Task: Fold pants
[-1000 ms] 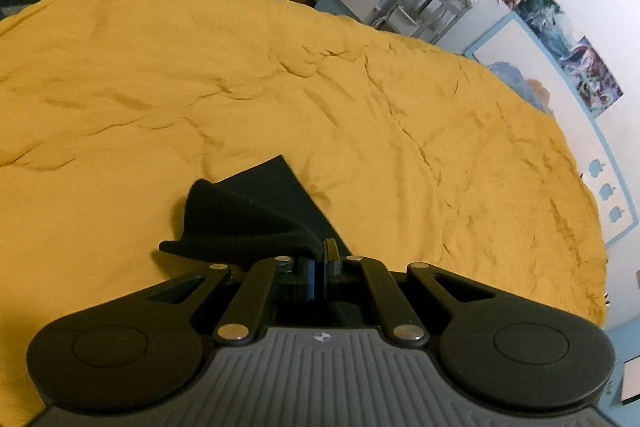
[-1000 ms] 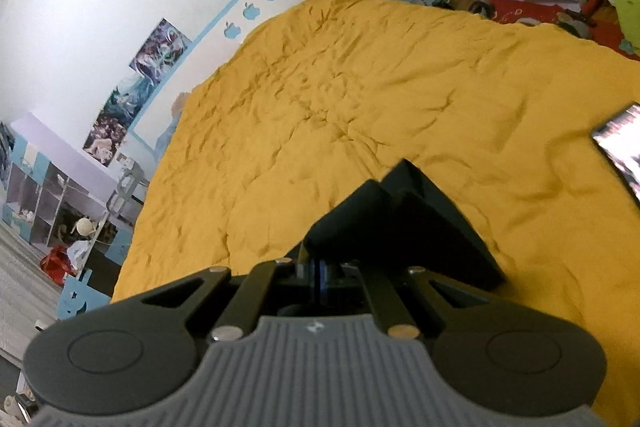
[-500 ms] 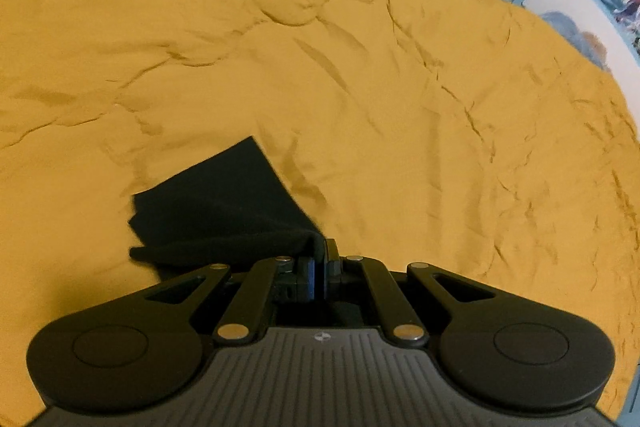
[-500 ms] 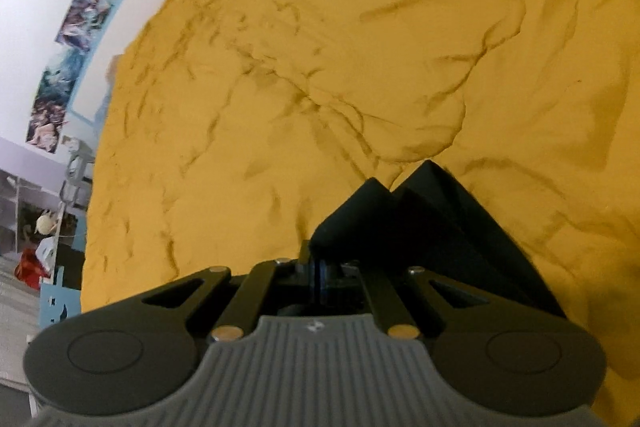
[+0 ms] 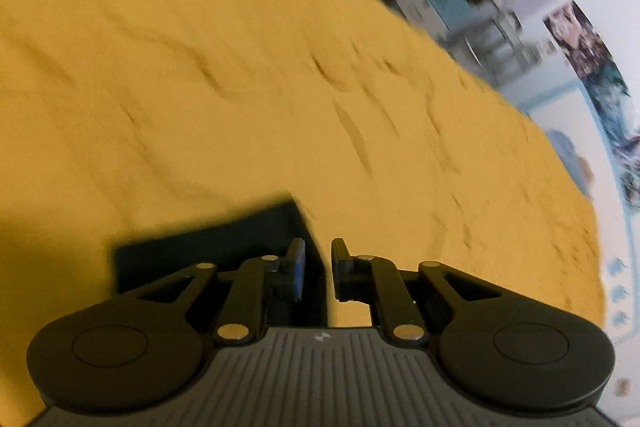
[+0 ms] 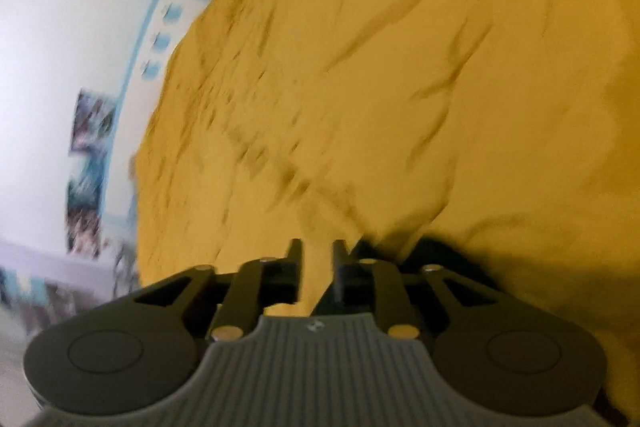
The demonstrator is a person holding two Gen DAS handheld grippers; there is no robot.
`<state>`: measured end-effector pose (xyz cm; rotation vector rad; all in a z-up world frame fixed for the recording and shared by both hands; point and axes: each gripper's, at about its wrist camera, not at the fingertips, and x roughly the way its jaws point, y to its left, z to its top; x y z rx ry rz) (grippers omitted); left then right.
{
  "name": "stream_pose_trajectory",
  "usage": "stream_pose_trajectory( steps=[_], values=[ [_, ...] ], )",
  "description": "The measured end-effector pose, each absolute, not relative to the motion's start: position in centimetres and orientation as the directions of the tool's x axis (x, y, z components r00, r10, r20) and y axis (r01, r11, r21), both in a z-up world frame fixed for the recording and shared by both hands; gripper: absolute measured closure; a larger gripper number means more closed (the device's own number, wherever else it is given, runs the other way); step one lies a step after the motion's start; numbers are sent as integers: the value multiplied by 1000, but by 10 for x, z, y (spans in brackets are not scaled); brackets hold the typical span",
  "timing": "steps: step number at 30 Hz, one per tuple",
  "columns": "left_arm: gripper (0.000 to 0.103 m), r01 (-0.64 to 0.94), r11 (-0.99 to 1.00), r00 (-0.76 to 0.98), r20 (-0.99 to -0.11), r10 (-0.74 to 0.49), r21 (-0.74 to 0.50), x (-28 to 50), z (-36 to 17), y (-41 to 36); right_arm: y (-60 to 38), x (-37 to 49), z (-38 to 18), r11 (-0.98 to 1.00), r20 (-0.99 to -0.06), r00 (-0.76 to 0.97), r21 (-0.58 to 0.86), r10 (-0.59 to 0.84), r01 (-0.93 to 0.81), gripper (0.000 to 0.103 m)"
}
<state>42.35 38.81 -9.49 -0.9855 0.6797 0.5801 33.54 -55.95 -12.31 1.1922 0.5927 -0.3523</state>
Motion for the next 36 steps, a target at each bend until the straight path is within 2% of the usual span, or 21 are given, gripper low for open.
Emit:
stream_pose_trajectory(
  steps=[2,4,5,7,9,12,16,19,23,28,31,33,34,36],
  values=[
    [83,-723,503,629,-752,196,-473,422,-88,389,-554,335,-113,431,-611,792,721,24,543,86],
    [71,-695,616,611,-755,236,-370,425,-81,381,-541,337,-101,540,-615,788,671,22,508,86],
    [61,-677,665,603,-755,257,-315,426,-78,375,-534,339,-98,586,-617,787,646,23,489,86],
    [59,-628,745,605,-743,285,-225,422,-72,361,-510,344,-88,694,-627,778,573,29,436,84],
    [58,-566,801,635,-722,275,-193,413,-65,345,-485,344,-81,787,-629,776,502,48,358,81],
    [45,-462,864,691,-692,208,-202,394,-59,329,-440,349,-72,890,-627,774,397,85,223,80],
    [45,-403,891,681,-719,139,-209,388,-66,318,-376,359,-74,964,-643,748,264,163,16,78],
    [45,-397,886,664,-741,98,-239,382,-76,318,-327,367,-76,978,-667,715,119,206,-171,72],
    [45,-404,864,638,-770,30,-301,375,-88,319,-267,374,-84,910,-700,678,-98,224,-403,71],
    [45,-390,855,625,-780,-26,-341,380,-100,319,-225,389,-98,791,-759,607,-214,234,-573,71],
    [45,-390,861,619,-785,-19,-328,383,-101,320,-212,416,-110,786,-801,568,-223,190,-577,74],
    [45,-394,855,620,-785,-24,-337,380,-102,322,-214,432,-114,831,-771,632,-301,77,-468,75],
    [45,-396,852,620,-784,-27,-342,376,-103,322,-218,440,-113,858,-742,670,-334,16,-390,80],
    [45,-393,852,620,-784,-34,-347,373,-103,323,-228,445,-103,913,-699,714,-310,-28,-267,80]
  ],
)
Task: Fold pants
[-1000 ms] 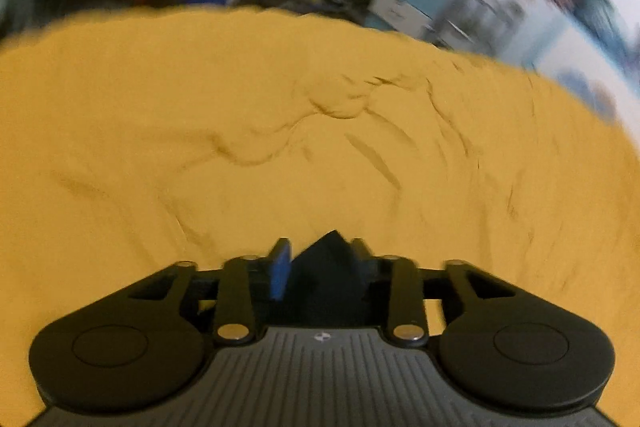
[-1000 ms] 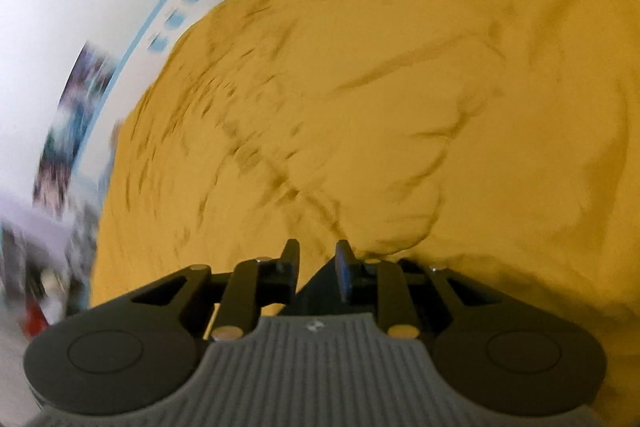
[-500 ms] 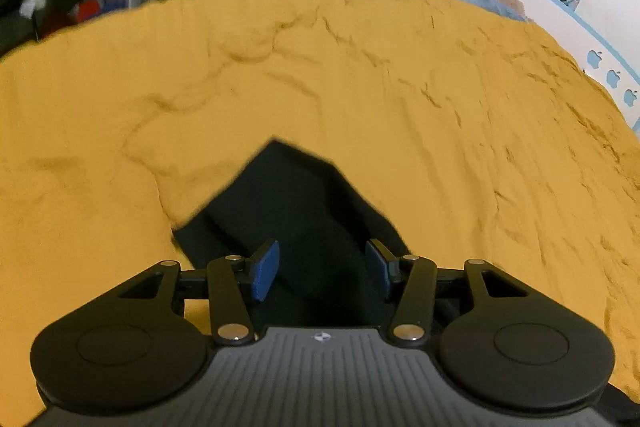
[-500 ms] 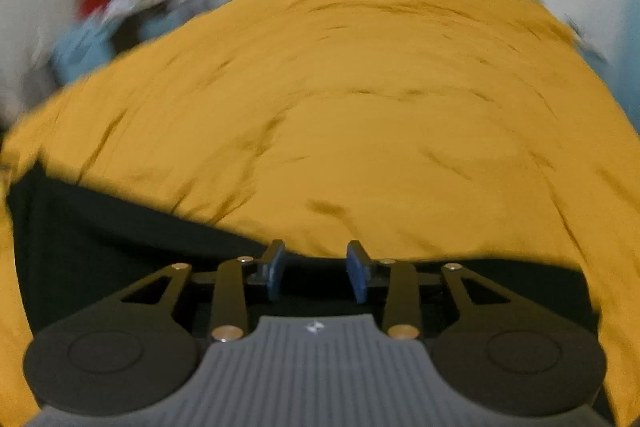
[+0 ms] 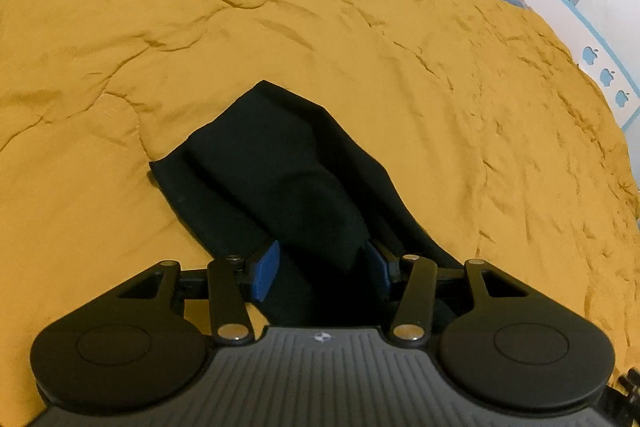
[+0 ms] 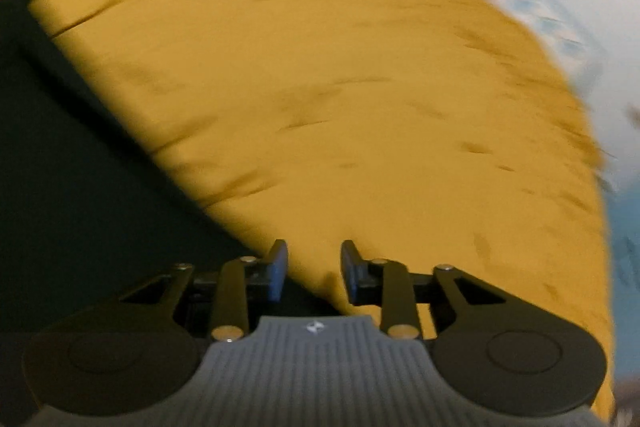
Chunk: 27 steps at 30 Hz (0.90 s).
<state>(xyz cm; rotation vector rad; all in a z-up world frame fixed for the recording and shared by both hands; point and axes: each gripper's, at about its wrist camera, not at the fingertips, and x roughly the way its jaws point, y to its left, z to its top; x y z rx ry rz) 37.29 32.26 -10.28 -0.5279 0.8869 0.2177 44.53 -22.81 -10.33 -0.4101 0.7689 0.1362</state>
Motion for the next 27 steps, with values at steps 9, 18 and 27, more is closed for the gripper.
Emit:
stream_pose_trajectory(
  steps=[9,18,27],
  values=[
    [45,-404,799,686,-725,-58,-446,360,-99,337,-206,386,-90,917,-689,690,-93,221,-388,74],
    [45,-498,634,696,-709,-116,-592,377,-129,359,-167,298,-93,870,-670,630,48,392,-490,67],
    [47,-608,439,683,-718,-135,-661,374,-141,356,-160,269,-108,882,-692,609,87,388,-463,66]
  ],
)
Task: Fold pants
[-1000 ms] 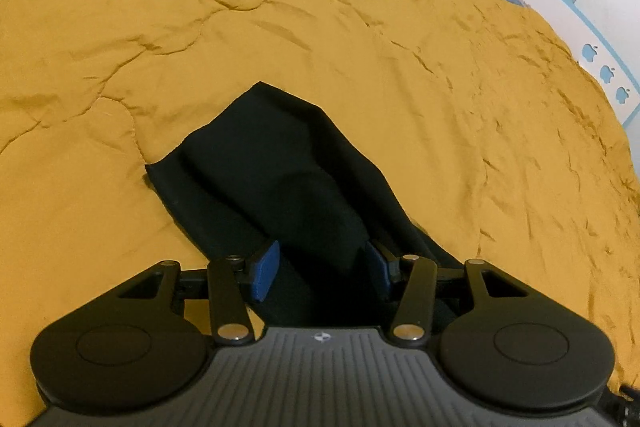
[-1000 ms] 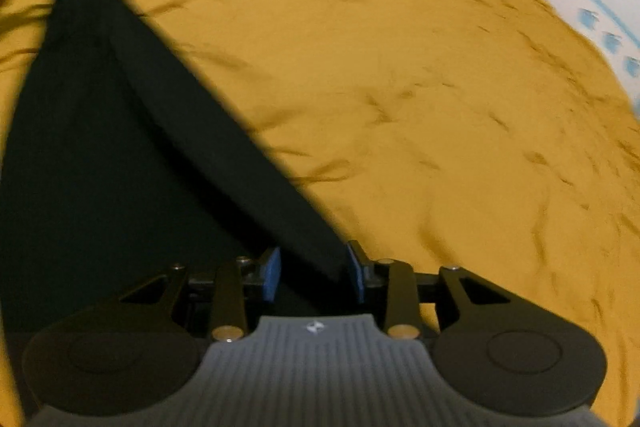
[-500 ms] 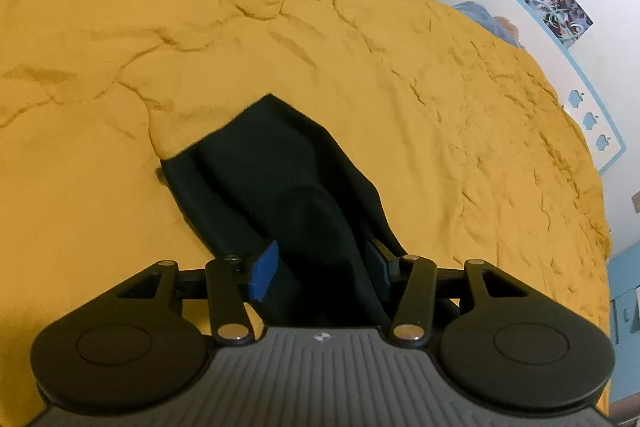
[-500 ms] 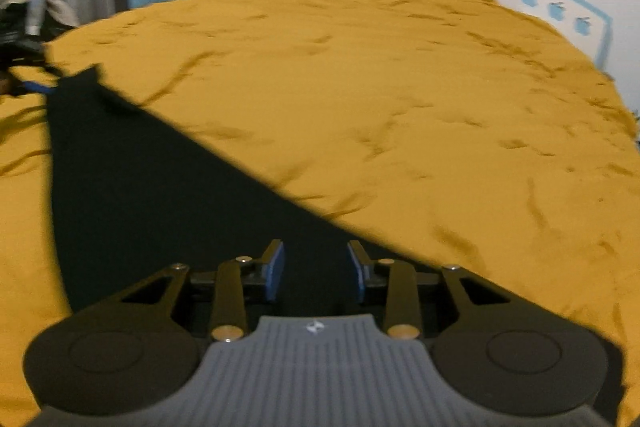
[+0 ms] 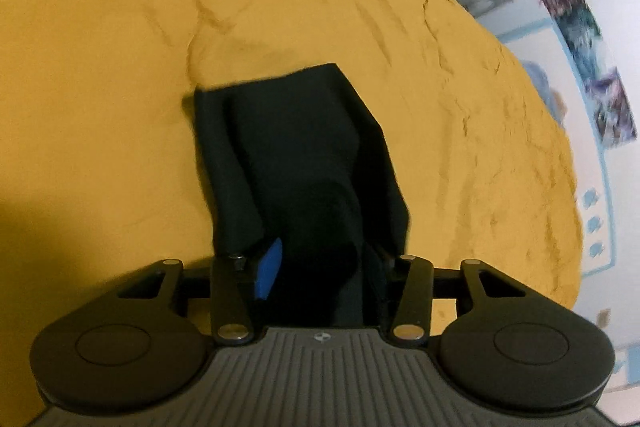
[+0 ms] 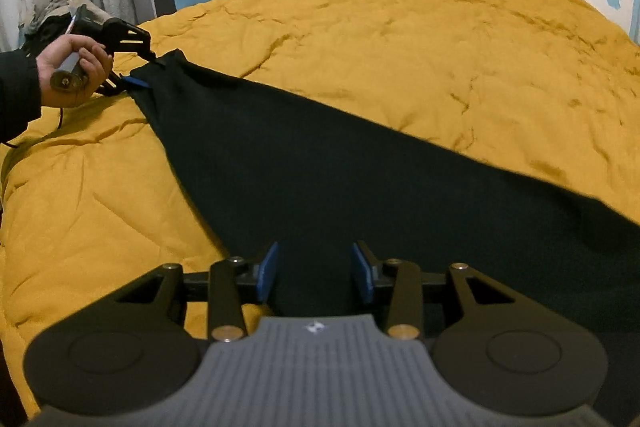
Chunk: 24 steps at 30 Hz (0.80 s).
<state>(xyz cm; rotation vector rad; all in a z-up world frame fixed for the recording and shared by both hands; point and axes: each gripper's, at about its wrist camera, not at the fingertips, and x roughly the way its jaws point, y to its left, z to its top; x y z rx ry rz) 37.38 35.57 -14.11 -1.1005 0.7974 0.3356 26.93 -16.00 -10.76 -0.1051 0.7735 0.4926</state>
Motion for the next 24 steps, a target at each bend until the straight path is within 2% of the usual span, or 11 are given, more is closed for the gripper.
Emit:
stream_pose_trajectory(
  steps=[4,8,11,13,14,15,17,20,21,24],
  values=[
    [44,-605,399,696,-701,-155,-689,360,-144,342,-162,272,-110,887,-690,612,99,387,-450,66],
    [47,-616,424,695,-711,-104,-664,373,-150,343,-162,271,-110,890,-694,609,102,384,-445,66],
    [60,-630,334,723,-687,-80,-702,376,-160,359,-163,267,-107,884,-691,609,96,390,-457,66],
    [74,-617,232,757,-648,-84,-752,373,-169,371,-163,265,-106,881,-689,608,96,394,-463,65],
    [86,-609,211,768,-635,-84,-765,372,-170,375,-164,265,-106,881,-690,607,96,395,-464,65],
    [93,-599,219,775,-626,-84,-770,372,-168,377,-165,264,-106,881,-691,605,98,395,-463,65],
    [94,-572,253,797,-601,-51,-780,366,-159,379,-166,265,-108,882,-694,604,98,392,-460,65],
    [95,-471,250,873,-488,-7,-846,346,-146,384,-165,264,-108,882,-692,605,100,394,-460,65],
    [95,-467,286,875,-484,14,-837,343,-144,384,-165,264,-108,882,-691,606,99,394,-461,65],
    [94,-628,333,754,-656,39,-703,352,-157,395,-163,265,-109,880,-693,603,99,396,-464,65]
  ],
)
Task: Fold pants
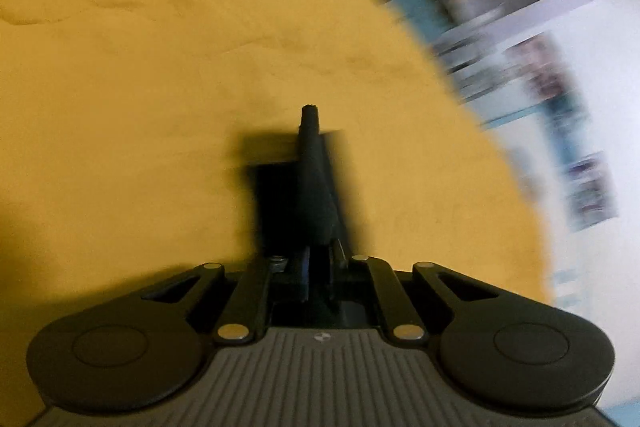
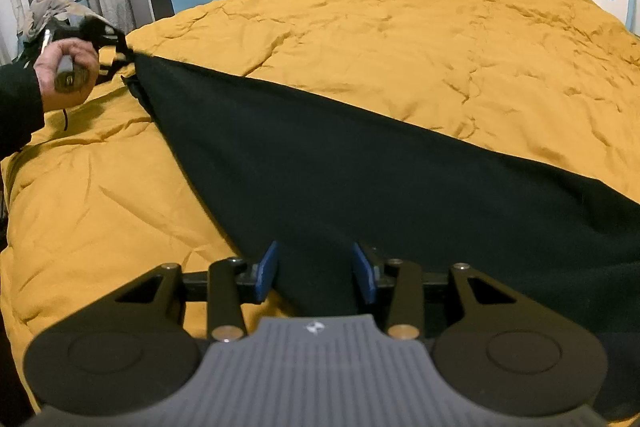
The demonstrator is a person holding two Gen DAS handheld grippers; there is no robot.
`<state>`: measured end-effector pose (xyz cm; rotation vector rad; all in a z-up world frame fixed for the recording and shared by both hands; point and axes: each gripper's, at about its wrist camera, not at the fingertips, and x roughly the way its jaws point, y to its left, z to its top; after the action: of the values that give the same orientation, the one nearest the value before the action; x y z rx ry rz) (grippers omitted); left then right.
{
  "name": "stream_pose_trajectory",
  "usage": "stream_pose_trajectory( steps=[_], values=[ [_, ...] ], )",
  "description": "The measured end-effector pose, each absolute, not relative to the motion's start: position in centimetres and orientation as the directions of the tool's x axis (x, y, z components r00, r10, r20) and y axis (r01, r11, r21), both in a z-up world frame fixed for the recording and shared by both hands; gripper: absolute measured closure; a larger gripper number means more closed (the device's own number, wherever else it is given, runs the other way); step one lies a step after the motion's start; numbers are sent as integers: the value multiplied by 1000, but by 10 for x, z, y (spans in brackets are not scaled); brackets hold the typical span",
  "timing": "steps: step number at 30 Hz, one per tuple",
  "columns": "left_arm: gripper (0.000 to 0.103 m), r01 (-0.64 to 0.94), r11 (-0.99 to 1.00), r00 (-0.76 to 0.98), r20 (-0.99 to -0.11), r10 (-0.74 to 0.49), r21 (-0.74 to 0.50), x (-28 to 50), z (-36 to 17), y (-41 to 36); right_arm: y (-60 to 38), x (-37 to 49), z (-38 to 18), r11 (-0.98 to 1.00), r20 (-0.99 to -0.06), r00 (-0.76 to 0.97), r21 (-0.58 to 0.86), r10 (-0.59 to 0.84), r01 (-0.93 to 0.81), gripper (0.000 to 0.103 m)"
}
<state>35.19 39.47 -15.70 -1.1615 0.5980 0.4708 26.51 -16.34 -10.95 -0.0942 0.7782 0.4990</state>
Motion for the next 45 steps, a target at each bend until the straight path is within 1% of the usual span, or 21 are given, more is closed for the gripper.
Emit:
stream_pose_trajectory(
  steps=[1,2,5,7,10,14,17,18,20,21,22,26,29,31,32,34,35,37,40,42,45],
  values=[
    [94,-645,303,741,-671,23,-702,352,-166,402,-163,265,-109,880,-693,603,99,396,-464,65],
    [90,-636,280,751,-660,7,-720,350,-172,407,-163,265,-109,881,-693,603,100,396,-463,65],
    [88,-616,268,772,-635,21,-741,349,-174,417,-162,264,-108,880,-695,600,101,396,-464,65],
    [89,-627,268,768,-637,59,-731,350,-172,423,-162,264,-107,879,-700,598,91,392,-469,65],
    [89,-665,253,745,-650,153,-703,350,-168,440,-162,261,-105,877,-701,604,65,380,-475,65],
    [89,-703,275,710,-664,234,-656,344,-155,448,-164,259,-106,883,-700,610,65,372,-465,64],
    [83,-702,324,707,-678,202,-634,344,-147,435,-166,258,-109,889,-696,617,67,367,-453,63],
    [79,-688,347,715,-677,176,-637,343,-144,428,-165,257,-111,893,-691,628,54,356,-447,62],
    [71,-659,401,728,-674,125,-637,341,-139,412,-159,251,-116,897,-683,664,-30,304,-441,58],
    [70,-644,428,732,-674,101,-634,340,-136,404,-155,249,-122,896,-696,670,-86,260,-437,58],
    [69,-630,455,733,-675,80,-630,341,-134,396,-153,248,-127,897,-716,655,-94,241,-432,58],
    [68,-546,595,740,-673,14,-589,344,-116,352,-171,248,-122,920,-742,613,12,271,-391,58],
    [62,-446,747,747,-665,6,-494,343,-97,303,-192,245,-120,926,-775,548,123,315,-357,56],
    [59,-348,838,751,-661,-20,-420,345,-84,263,-204,235,-117,925,-775,545,132,321,-357,57],
    [57,-291,876,750,-660,-41,-385,345,-79,241,-213,229,-112,925,-760,559,145,331,-350,58],
    [51,-159,932,750,-653,-100,-325,340,-74,192,-242,218,-98,943,-714,621,187,323,-275,58],
    [49,-93,948,744,-653,-138,-306,337,-73,168,-262,213,-90,957,-692,661,201,289,-207,58],
    [49,52,960,711,-665,-229,-274,327,-75,116,-300,204,-82,974,-666,717,209,208,-88,58],
    [49,250,936,653,-670,-352,-248,307,-81,40,-362,194,-76,972,-665,743,216,78,91,58],
    [48,369,902,619,-664,-420,-226,292,-84,-10,-398,188,-72,962,-653,757,214,13,169,57],
    [47,505,845,574,-663,-480,-174,271,-89,-75,-443,187,-71,957,-638,770,205,-29,206,57]
  ],
)
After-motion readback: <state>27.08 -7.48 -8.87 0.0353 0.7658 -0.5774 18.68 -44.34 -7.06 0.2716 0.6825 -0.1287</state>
